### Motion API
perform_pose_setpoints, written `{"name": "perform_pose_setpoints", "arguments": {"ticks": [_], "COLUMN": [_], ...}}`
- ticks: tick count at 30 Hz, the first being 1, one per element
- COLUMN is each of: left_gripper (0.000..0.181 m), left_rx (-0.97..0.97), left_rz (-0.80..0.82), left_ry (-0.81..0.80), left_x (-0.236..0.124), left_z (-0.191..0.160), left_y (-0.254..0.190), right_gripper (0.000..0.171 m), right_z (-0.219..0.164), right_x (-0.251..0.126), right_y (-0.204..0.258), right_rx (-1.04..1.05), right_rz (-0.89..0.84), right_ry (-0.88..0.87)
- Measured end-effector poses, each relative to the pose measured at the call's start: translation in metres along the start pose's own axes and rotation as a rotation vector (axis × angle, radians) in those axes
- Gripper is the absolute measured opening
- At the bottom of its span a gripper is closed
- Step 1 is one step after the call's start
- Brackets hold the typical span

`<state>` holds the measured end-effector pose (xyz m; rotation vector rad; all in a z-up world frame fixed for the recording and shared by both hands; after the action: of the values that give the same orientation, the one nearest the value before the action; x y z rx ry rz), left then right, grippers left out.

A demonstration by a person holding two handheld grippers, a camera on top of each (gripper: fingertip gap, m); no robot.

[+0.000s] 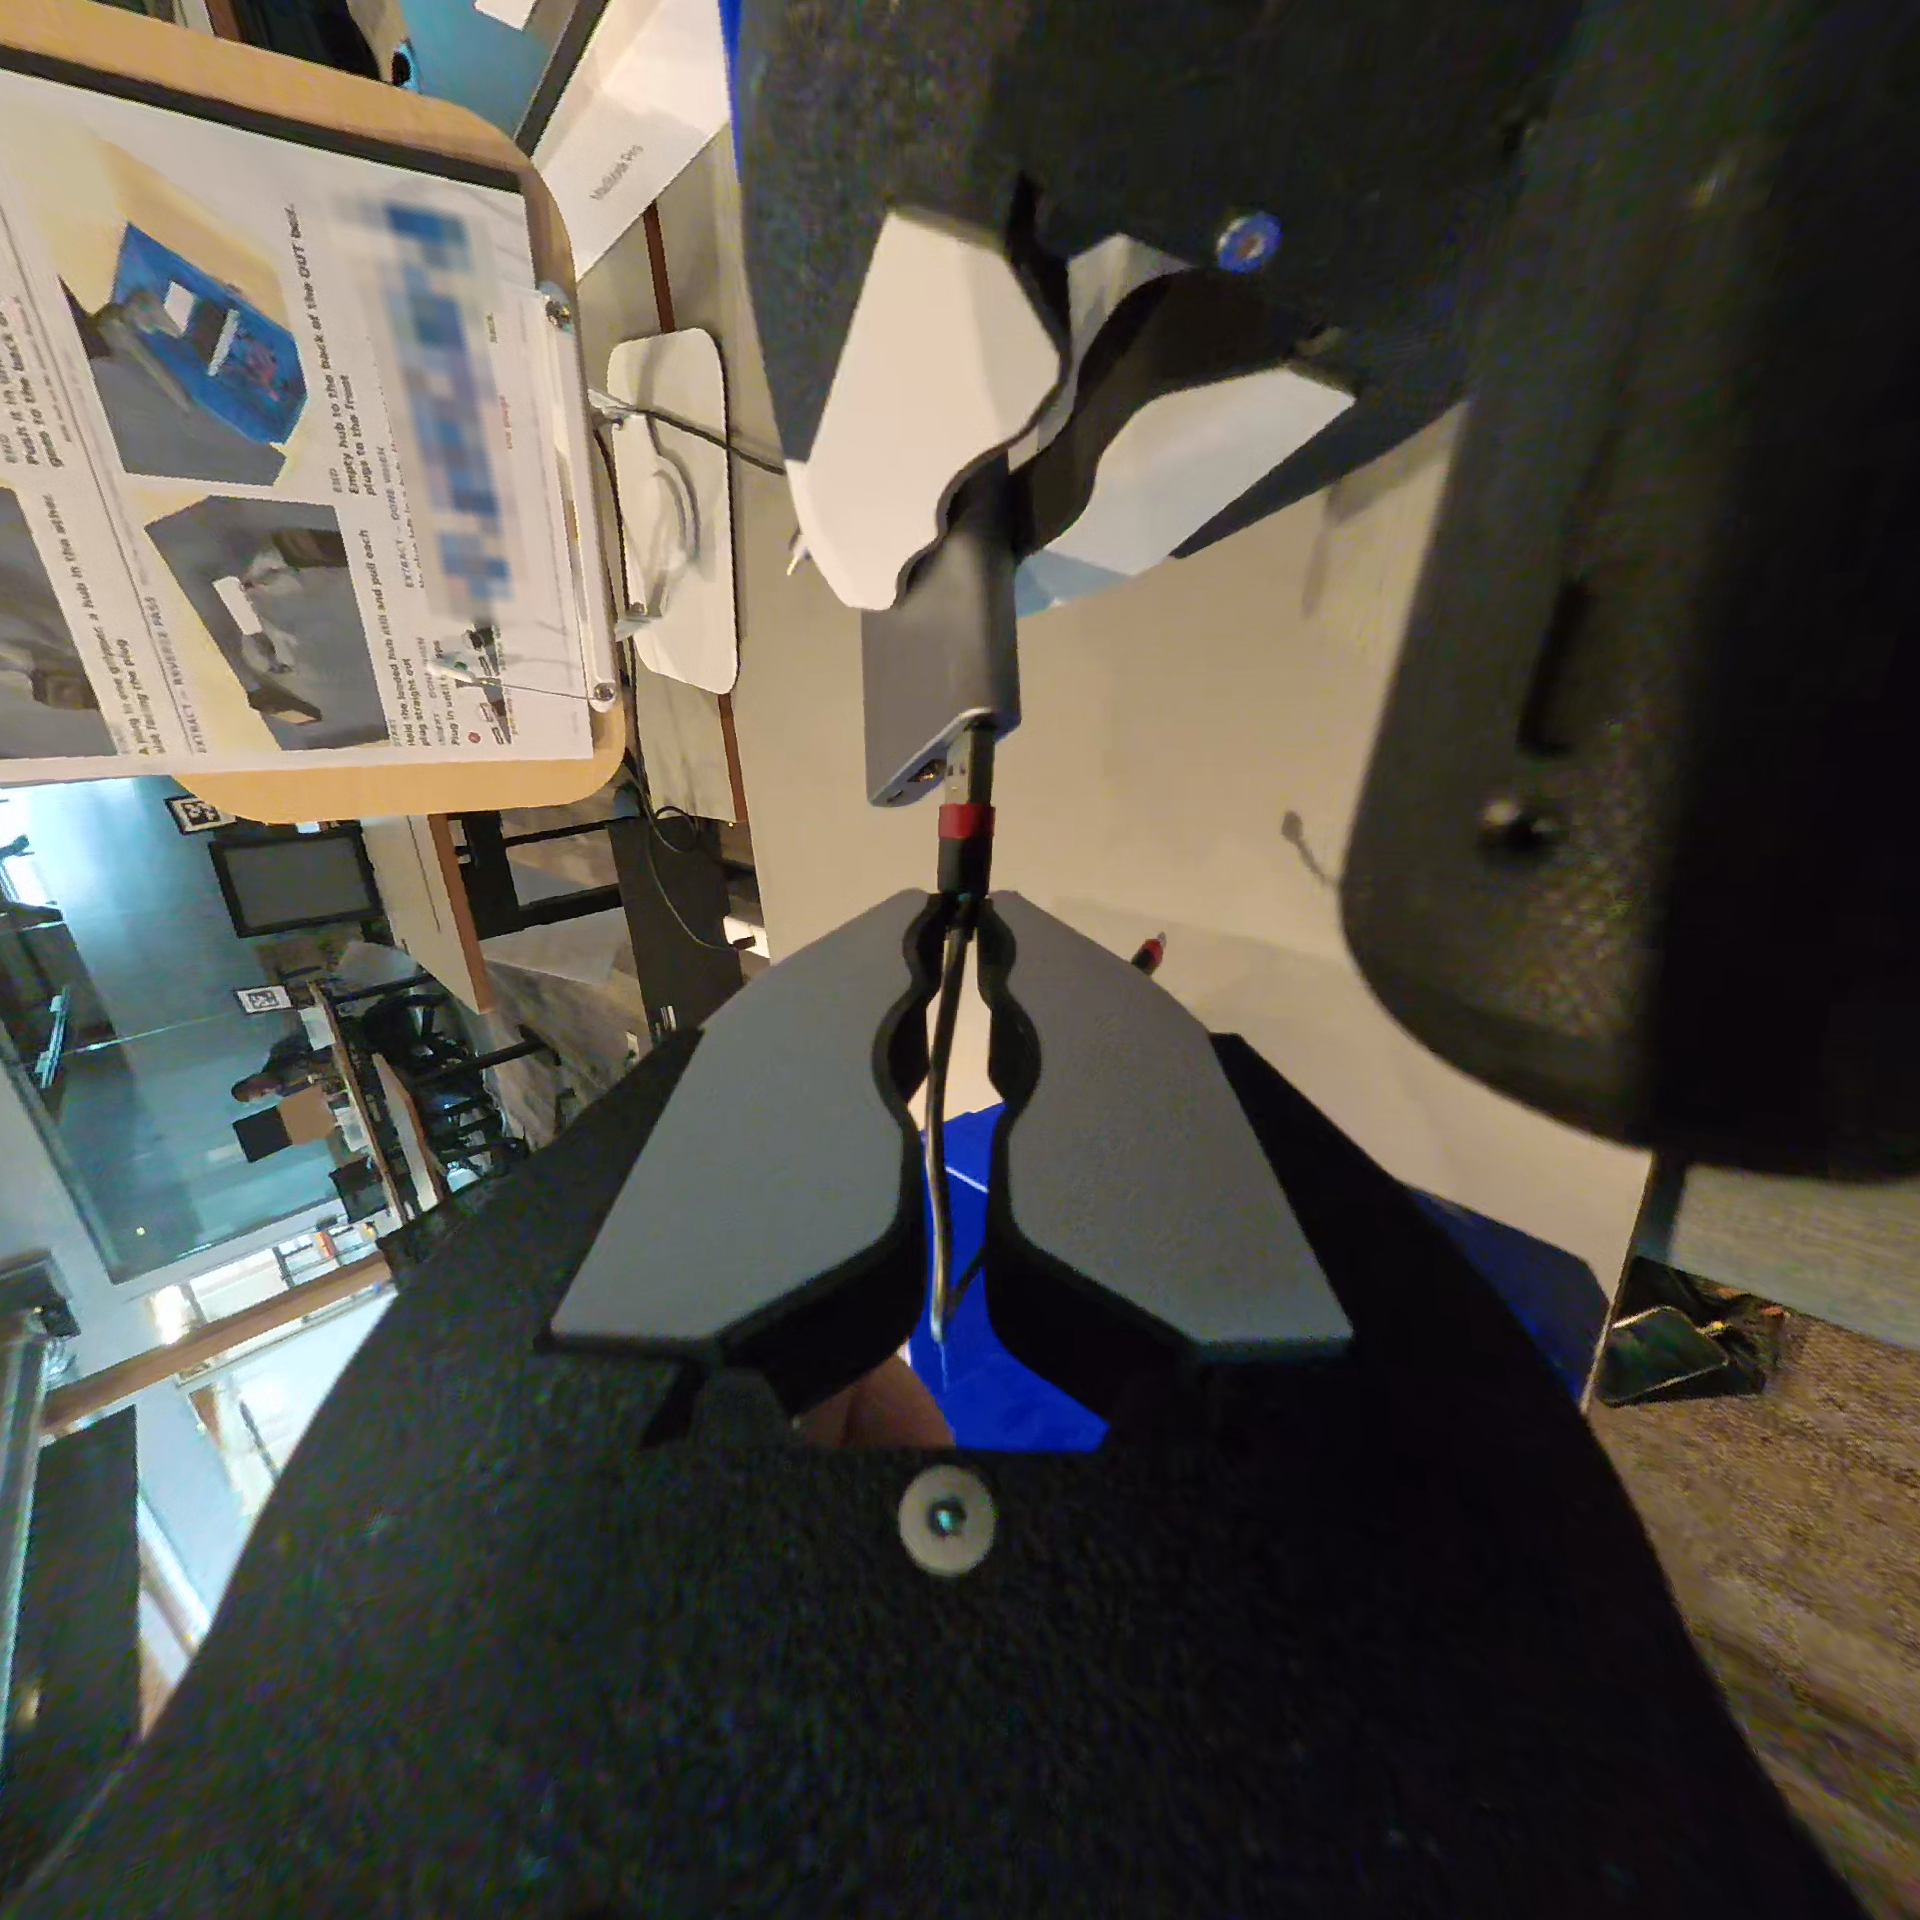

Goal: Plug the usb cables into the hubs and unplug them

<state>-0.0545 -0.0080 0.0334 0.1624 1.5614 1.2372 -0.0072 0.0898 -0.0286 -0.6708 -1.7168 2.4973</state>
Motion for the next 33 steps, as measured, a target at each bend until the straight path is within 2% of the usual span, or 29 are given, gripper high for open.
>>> {"name": "perform_pose_setpoints", "arguments": {"ticks": [14,25,33], "left_gripper": [0.005,0.005,0.005], "left_rx": [-0.061,-0.057,-0.116], "left_rz": [0.004,-0.027,-0.063], "left_ry": [-0.007,0.079,0.065], "left_x": [0.002,0.008,0.008], "left_z": [-0.004,0.002,0.006], "left_y": [0.001,-0.004,-0.001], "right_gripper": [0.012,0.012,0.012], "right_z": [0.000,0.004,0.003], "right_x": [-0.004,0.004,0.006], "right_y": [-0.003,0.004,0.004], "right_rx": [0.033,-0.005,0.018], "right_rz": [-0.008,0.017,0.009], "right_ry": [-0.026,0.070,0.094]}}
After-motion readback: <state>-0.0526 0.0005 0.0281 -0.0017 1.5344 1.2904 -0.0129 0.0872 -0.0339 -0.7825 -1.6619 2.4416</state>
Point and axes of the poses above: each gripper's, where its closed fingertips meet, x out along the fingers, z out of its top, y = z × x across the jaws, the point moved 9 cm from there along -x, back along the fingers, and after that the axes turned 4 degrees about z, right-handed, at the moved point
